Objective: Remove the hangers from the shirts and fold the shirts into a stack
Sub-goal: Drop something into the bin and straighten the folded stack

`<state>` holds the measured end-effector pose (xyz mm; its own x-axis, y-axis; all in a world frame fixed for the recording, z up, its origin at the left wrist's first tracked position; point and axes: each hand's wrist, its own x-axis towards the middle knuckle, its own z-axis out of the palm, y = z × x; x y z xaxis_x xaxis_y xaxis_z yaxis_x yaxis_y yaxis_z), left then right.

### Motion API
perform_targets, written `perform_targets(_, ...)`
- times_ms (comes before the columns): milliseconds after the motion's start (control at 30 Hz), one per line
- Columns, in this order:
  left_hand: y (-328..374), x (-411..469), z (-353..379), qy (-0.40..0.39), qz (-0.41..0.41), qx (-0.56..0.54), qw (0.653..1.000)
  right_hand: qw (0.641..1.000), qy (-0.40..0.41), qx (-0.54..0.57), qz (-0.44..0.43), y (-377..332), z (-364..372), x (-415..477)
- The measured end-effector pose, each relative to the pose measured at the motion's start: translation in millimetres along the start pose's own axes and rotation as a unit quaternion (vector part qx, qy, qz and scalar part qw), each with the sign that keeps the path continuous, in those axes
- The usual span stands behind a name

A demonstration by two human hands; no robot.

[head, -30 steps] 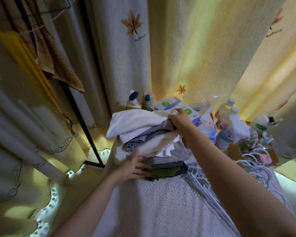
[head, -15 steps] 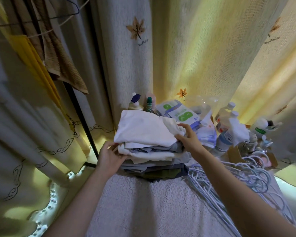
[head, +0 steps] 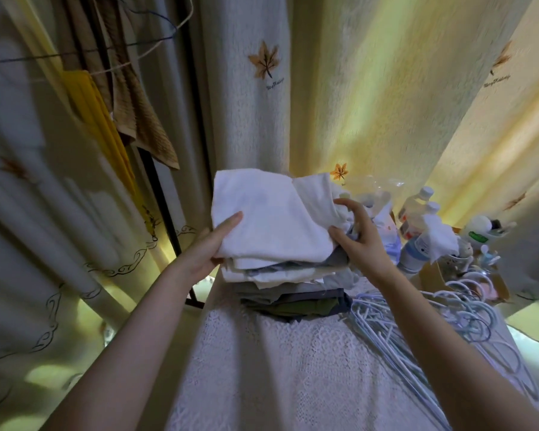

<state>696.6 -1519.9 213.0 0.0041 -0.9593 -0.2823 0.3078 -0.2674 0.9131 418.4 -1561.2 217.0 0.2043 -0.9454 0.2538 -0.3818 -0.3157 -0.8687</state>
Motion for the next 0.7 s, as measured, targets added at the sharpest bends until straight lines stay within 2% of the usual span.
perform_targets(67,-16.3,-22.3,-3.7,0.077,0.027,0.044,0.996,1.000,-0.027,-0.006,-0.006,-4.9,10.8,-18.9)
perform_targets(167,-56.1,-67.9,-20.2,0.206,0.035,0.117,0.971,0.998,-0.066,0.010,-0.002,-9.6,35.0,-55.2)
perform_targets(267,-102.8,-137.0,-42.3,0.300,0.039,0.092,0.949,0.988,-0.137,0.067,0.023,-14.3,65.1,-99.6)
perform_targets(367,-146.1,-215.0,-59.7,0.398,0.016,0.072,0.914,0.970,-0.230,0.082,0.007,-20.5,100.3,-144.2)
perform_targets(467,-173.6,-291.7,-60.1,0.498,-0.024,0.012,0.867,0.940,-0.332,0.070,-0.026,-32.0,135.6,-179.0)
perform_targets(567,-195.5,-367.6,-51.7,0.570,-0.010,-0.055,0.820,0.904,-0.414,0.066,-0.084,-55.8,170.6,-211.5)
perform_targets(700,-224.9,-476.1,-29.7,0.690,0.042,-0.113,0.714,0.831,-0.528,0.098,-0.142,-106.2,221.6,-267.3)
